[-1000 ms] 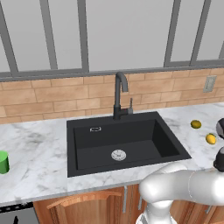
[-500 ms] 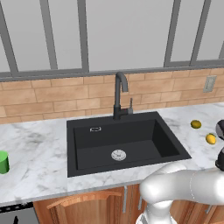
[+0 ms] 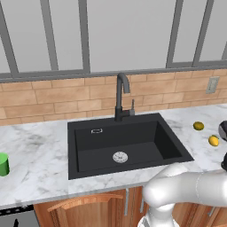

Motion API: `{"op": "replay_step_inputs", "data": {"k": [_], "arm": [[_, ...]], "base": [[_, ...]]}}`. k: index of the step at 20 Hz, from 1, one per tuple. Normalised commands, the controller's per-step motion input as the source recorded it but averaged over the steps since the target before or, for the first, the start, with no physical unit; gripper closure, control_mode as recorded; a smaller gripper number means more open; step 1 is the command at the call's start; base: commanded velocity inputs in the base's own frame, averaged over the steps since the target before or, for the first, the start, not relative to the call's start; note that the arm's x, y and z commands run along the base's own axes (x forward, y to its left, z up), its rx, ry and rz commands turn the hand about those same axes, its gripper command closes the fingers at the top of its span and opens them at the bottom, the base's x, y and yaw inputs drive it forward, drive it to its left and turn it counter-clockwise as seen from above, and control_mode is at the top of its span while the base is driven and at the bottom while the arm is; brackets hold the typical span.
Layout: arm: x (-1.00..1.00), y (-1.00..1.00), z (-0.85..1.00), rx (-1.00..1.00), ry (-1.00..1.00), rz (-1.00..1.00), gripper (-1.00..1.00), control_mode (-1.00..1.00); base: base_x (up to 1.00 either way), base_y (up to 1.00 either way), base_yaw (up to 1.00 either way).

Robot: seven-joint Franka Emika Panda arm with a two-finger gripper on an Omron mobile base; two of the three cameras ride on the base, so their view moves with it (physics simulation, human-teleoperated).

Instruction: Remove the lemon and orange from the sink. Then move the bowl and cup from the counter to the sink for washing.

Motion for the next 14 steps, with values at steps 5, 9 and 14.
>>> {"op": "replay_step_inputs", "data": {"k": [5, 9, 14], "arm": [[0.09, -0.08, -0.05, 0.0, 0.02, 0.0, -1.0, -1.0], [0.07, -0.07, -0.09, 0.0, 0.02, 0.0, -1.0, -1.0], [0.02, -0.08, -0.1, 0.0, 0.0, 0.0, -1.0, -1.0]], "base": [[0.0, 0.0, 0.0], [0.0, 0.0, 0.0], [0.0, 0.0, 0.0]]}}
